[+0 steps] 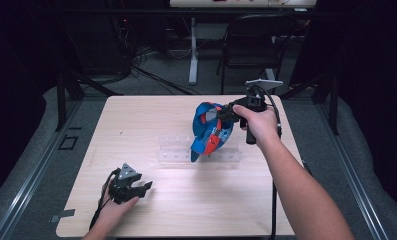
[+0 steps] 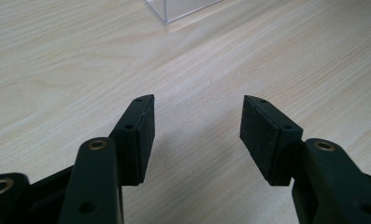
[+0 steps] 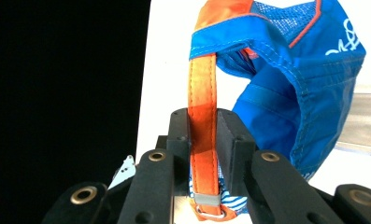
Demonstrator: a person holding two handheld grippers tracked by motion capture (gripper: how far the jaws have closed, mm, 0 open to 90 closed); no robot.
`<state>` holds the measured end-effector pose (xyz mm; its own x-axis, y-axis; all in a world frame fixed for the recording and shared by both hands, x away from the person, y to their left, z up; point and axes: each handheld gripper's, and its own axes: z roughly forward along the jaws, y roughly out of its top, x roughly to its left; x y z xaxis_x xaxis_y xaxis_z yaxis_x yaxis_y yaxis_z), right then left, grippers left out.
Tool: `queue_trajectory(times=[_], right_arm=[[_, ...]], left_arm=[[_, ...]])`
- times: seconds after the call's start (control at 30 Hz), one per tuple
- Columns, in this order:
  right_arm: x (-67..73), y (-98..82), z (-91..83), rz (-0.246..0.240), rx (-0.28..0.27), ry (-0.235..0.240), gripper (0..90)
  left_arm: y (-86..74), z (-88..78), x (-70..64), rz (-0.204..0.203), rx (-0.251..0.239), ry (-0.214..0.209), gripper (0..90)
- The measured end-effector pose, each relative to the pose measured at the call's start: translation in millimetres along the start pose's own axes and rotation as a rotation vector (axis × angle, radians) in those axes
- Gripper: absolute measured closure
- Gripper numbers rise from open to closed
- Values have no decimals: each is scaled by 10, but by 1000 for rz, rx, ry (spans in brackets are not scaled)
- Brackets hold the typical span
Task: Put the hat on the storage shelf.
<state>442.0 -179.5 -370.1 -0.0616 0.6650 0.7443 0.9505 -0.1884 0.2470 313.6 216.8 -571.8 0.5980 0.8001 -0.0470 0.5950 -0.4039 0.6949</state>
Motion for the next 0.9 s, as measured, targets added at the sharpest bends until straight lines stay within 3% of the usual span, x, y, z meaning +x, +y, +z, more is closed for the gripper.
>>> queue_trajectory(times=[0.27,0.37,0.63,0.7,0.9], right_arm=[[-117,-19,-28,6,-23,2,708],[-171,-43,-44,2,-18,-19,683],[-284,-174,-8,-59,-15,-97,633],[-314,-204,4,-54,-24,-101,631],[-368,-324,3,-122,-27,-131,582]], left_arm=[[-3,9,-4,-1,-8,6,456],[-3,10,-1,1,-6,7,456],[-6,14,-6,-7,-5,8,456],[-6,17,-8,-10,-7,7,456],[-7,17,-2,-7,-4,10,456]])
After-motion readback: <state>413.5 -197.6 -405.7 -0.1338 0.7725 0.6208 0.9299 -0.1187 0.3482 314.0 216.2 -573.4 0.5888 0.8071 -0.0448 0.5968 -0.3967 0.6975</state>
